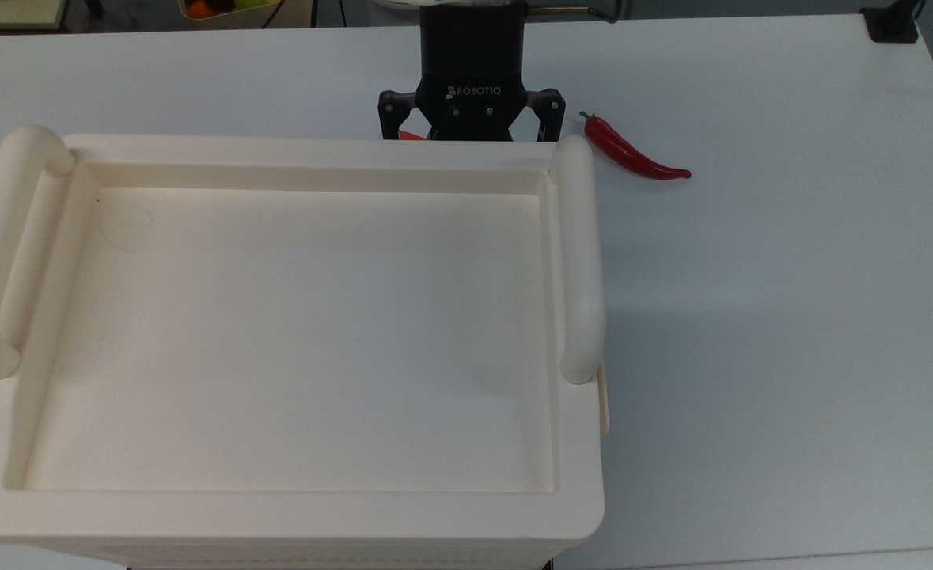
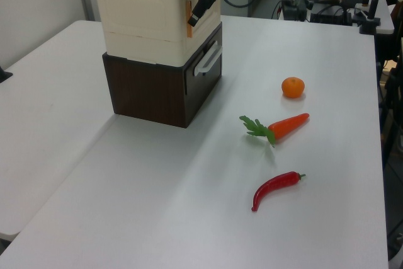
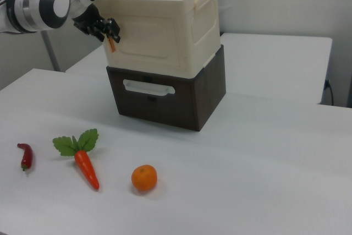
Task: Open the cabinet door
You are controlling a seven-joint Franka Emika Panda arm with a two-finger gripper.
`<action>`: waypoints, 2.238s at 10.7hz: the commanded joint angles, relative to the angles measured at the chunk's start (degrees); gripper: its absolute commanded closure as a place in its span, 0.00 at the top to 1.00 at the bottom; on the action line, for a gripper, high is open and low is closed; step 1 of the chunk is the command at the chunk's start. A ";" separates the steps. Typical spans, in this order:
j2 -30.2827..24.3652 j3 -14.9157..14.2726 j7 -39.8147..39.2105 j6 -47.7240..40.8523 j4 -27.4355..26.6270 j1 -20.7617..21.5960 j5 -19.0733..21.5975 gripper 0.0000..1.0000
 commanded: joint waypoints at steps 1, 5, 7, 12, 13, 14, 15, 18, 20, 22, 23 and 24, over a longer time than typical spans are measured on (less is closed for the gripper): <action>0.00 -0.57 1.39 0.37 0.87 0.68 -1.29 0.42; -0.18 -0.57 1.39 0.37 0.69 0.77 -1.29 0.24; -0.96 -0.57 1.30 -0.33 0.43 0.77 -1.29 0.14; -4.04 -0.48 1.39 -10.58 -0.54 0.77 -1.21 0.11; -5.00 -0.40 1.39 -12.88 -0.54 0.86 -1.21 0.12; -5.36 -0.40 1.48 -14.64 -0.45 0.86 -1.12 0.27; -6.15 -0.40 1.48 -16.66 -0.45 0.77 -0.77 0.74; -8.69 -0.48 1.39 -21.68 0.25 0.60 -0.42 1.00; -10.54 -0.66 1.39 -21.78 0.34 0.24 -0.33 1.00; -10.12 -0.83 1.48 -20.81 3.92 0.24 -0.41 1.00; -9.76 -0.84 1.48 -20.29 4.38 0.33 -0.41 1.00; -9.76 -0.57 1.48 -17.41 4.29 0.42 -0.50 1.00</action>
